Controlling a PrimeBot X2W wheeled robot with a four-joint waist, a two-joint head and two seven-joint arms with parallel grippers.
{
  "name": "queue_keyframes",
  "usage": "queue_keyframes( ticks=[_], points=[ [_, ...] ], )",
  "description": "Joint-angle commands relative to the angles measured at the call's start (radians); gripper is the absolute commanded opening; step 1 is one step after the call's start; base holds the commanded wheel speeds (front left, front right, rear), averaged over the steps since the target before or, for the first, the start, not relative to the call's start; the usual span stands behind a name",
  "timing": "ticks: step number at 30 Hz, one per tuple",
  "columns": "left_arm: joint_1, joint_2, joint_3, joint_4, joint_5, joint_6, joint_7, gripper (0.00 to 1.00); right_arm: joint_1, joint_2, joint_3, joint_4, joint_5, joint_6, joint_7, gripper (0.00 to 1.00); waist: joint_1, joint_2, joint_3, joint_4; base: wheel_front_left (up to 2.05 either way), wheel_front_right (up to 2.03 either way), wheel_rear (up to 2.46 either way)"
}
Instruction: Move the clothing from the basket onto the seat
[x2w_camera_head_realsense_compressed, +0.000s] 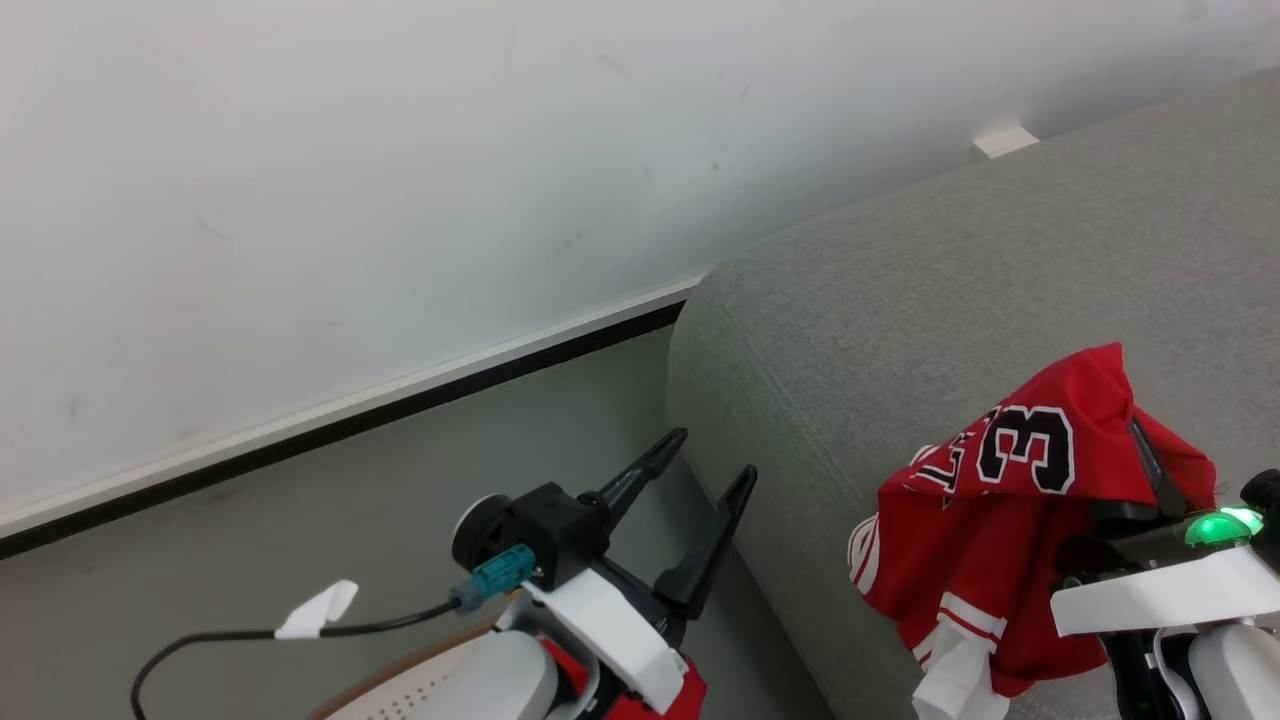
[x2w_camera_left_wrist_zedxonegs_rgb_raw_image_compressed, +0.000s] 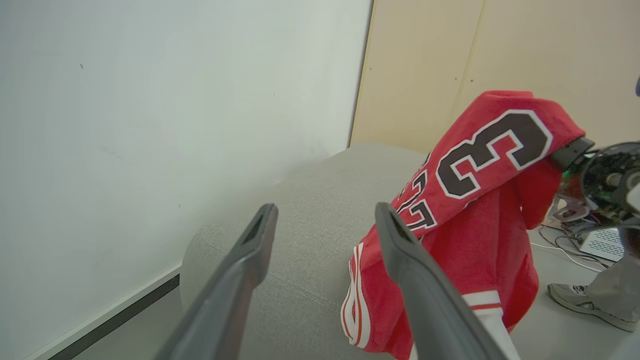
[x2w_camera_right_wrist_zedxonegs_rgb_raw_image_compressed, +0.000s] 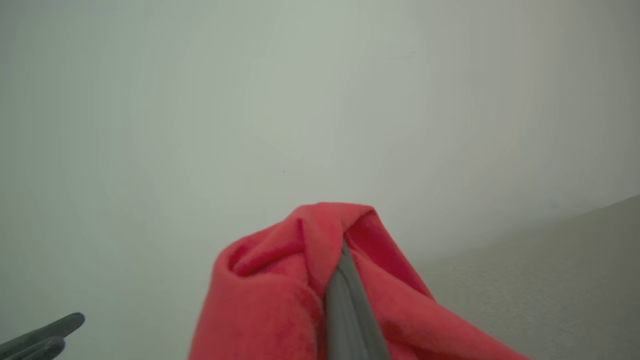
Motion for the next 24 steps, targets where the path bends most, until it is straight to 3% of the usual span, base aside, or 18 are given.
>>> queue_keyframes(
  ticks=[1,13,17,24],
  points=[
    [0.012,-0.002,0.008,0.007,0.017,-0.002,-0.002,1.0,0.01,-0.008,-0.008,-0.005,-0.012,-0.002,0.0,0.0,0.0,-0.0001,0.006,-0.035,0.0,0.0,0.0],
    [-0.018,-0.018,0.021,0.034,0.04,-0.008,-0.002,1.0,-0.096,-0.023,-0.04,-0.003,-0.031,-0.002,0.0,0.0,0.0,-0.0001,0.059,-0.022,0.0,0.0,0.0],
    [-0.055,-0.012,0.009,0.039,0.053,-0.008,-0.002,1.0,-0.213,-0.061,-0.058,0.023,-0.023,-0.002,0.0,0.0,0.0,-0.0001,0.134,0.016,0.0,0.0,0.0],
    [-0.149,0.023,-0.01,0.047,0.067,-0.008,-0.002,1.0,-0.491,-0.199,-0.096,0.159,0.054,-0.002,0.0,0.0,0.0,-0.0001,0.312,0.091,0.0,0.0,0.0]
  ],
)
